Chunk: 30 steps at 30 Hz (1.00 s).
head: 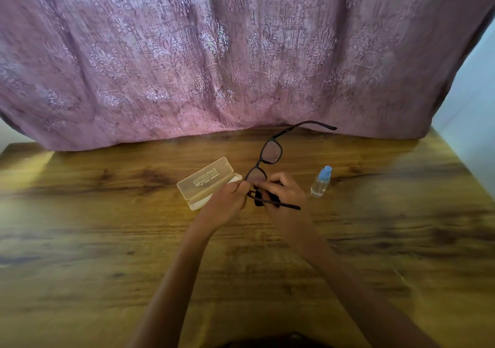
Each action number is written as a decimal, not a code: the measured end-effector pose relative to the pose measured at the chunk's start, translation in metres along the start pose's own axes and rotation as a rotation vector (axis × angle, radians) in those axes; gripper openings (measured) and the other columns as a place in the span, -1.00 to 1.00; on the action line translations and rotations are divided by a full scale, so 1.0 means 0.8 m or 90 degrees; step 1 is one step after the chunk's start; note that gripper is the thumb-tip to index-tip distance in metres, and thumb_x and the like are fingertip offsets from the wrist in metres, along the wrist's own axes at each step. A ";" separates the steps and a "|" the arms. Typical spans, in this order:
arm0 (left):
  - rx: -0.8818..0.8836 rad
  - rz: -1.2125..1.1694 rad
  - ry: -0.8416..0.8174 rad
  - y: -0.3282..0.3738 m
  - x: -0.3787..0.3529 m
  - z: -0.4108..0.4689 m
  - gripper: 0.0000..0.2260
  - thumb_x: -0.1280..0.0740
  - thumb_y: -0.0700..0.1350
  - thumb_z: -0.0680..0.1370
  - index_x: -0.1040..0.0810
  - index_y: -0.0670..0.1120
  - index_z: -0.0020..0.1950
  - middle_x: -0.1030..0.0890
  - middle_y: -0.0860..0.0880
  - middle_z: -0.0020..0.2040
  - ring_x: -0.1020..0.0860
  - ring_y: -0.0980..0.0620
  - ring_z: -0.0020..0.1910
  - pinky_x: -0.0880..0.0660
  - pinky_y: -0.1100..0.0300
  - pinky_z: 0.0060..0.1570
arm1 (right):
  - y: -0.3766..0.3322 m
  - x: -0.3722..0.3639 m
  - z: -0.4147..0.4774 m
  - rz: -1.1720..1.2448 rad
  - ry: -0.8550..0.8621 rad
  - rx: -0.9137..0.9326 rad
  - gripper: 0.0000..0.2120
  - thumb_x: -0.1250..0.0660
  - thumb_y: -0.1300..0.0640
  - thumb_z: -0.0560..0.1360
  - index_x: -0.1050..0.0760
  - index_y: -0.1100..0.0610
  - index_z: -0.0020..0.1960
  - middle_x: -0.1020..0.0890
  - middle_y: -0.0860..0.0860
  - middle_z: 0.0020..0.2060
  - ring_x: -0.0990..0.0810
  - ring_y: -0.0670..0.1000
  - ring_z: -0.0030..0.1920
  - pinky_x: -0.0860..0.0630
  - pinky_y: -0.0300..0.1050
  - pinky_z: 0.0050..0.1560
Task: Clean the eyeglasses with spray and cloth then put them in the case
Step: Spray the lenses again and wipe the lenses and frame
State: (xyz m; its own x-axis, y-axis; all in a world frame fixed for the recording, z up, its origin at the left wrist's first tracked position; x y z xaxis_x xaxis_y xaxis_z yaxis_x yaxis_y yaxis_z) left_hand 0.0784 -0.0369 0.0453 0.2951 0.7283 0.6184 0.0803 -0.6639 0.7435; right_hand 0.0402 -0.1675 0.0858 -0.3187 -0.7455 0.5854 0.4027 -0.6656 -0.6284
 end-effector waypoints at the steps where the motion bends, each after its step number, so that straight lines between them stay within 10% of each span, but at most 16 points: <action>1: -0.004 -0.009 0.001 0.001 0.000 0.001 -0.66 -0.07 -0.03 0.65 -0.31 0.11 -0.35 -0.37 0.13 -0.38 -0.32 0.19 -0.40 -0.30 0.20 -0.31 | -0.004 -0.003 -0.002 0.002 -0.016 0.009 -0.79 -0.42 0.36 0.44 -0.66 0.24 0.06 -0.56 0.12 -0.15 -0.53 0.01 -0.17 -0.46 -0.23 -0.20; 8: -0.012 -0.048 -0.057 0.009 -0.005 -0.005 -0.76 -0.08 -0.19 0.58 -0.35 -0.13 -0.29 -0.38 -0.06 -0.38 -0.31 -0.05 -0.34 -0.25 0.00 -0.23 | 0.004 -0.003 0.001 0.008 0.000 -0.005 -0.79 -0.43 0.41 0.42 -0.66 0.27 0.04 -0.56 0.12 -0.16 -0.46 -0.10 -0.15 -0.38 -0.35 -0.15; 30: 0.035 -0.097 -0.067 -0.015 -0.014 -0.005 -0.75 -0.10 -0.03 0.54 -0.35 -0.03 -0.33 -0.38 0.07 -0.45 -0.30 0.06 -0.43 -0.23 0.10 -0.30 | 0.006 -0.010 0.009 0.001 0.002 0.025 -0.80 -0.43 0.38 0.43 -0.66 0.24 0.04 -0.59 0.10 -0.13 -0.53 -0.05 -0.15 -0.34 -0.44 -0.11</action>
State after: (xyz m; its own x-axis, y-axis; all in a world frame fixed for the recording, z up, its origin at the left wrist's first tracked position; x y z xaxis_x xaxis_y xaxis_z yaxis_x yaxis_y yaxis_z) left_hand 0.0702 -0.0362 0.0309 0.3732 0.8013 0.4676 0.1829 -0.5576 0.8097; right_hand 0.0512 -0.1642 0.0819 -0.3202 -0.7470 0.5826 0.4368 -0.6621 -0.6089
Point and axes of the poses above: each hand's wrist, its own z-axis towards the middle knuckle, its own x-axis out of the back of the hand, y = z × x, the point moved 8 cm from there along z, towards the middle knuckle
